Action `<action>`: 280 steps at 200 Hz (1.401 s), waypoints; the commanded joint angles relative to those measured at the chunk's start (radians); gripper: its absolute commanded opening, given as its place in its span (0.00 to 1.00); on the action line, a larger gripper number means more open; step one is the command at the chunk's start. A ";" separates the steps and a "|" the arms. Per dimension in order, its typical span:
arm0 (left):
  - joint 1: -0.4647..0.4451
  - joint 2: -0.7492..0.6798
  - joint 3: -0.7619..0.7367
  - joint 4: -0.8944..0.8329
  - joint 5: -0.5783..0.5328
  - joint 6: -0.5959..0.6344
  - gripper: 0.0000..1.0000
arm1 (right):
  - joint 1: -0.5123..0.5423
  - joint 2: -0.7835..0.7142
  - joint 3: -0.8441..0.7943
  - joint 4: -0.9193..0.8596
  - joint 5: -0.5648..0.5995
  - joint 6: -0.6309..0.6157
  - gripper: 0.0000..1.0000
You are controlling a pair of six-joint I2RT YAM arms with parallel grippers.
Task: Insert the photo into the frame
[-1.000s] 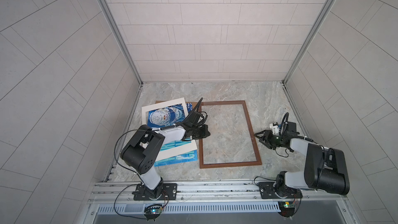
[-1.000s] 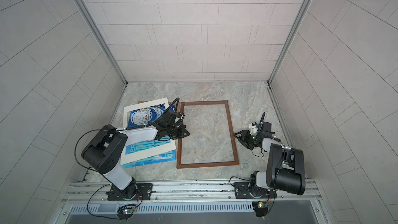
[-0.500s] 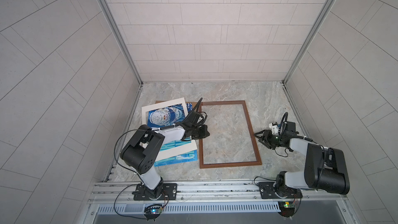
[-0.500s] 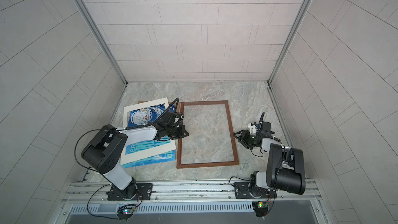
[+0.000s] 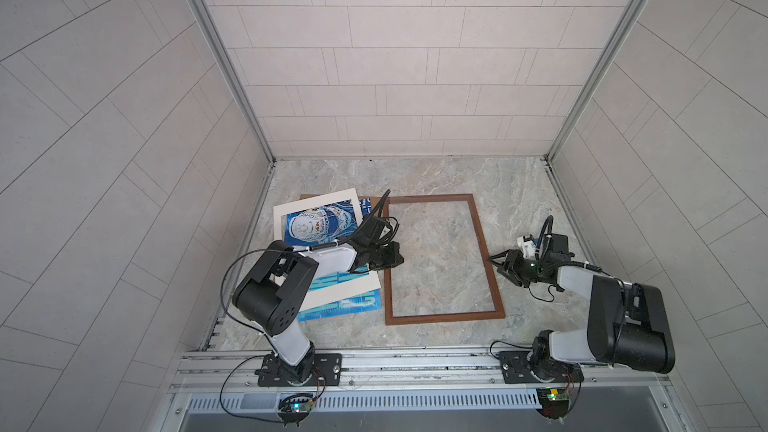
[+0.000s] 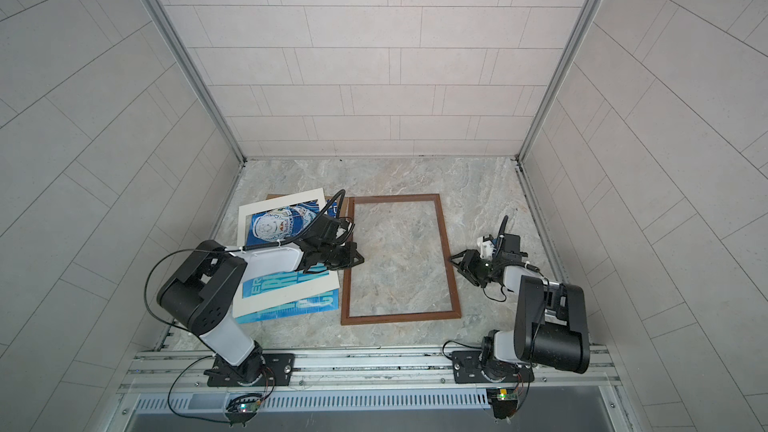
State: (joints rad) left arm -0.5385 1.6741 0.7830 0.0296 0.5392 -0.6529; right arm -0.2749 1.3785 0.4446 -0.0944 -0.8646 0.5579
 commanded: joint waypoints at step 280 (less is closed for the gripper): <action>0.106 -0.016 0.020 0.500 0.327 -0.786 0.00 | 0.016 -0.013 0.087 -0.213 -0.063 -0.039 0.63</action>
State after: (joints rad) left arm -0.4389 1.6821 0.8230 0.3908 0.8486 -1.2957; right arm -0.2554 1.3922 0.5171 -0.2333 -0.8898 0.5491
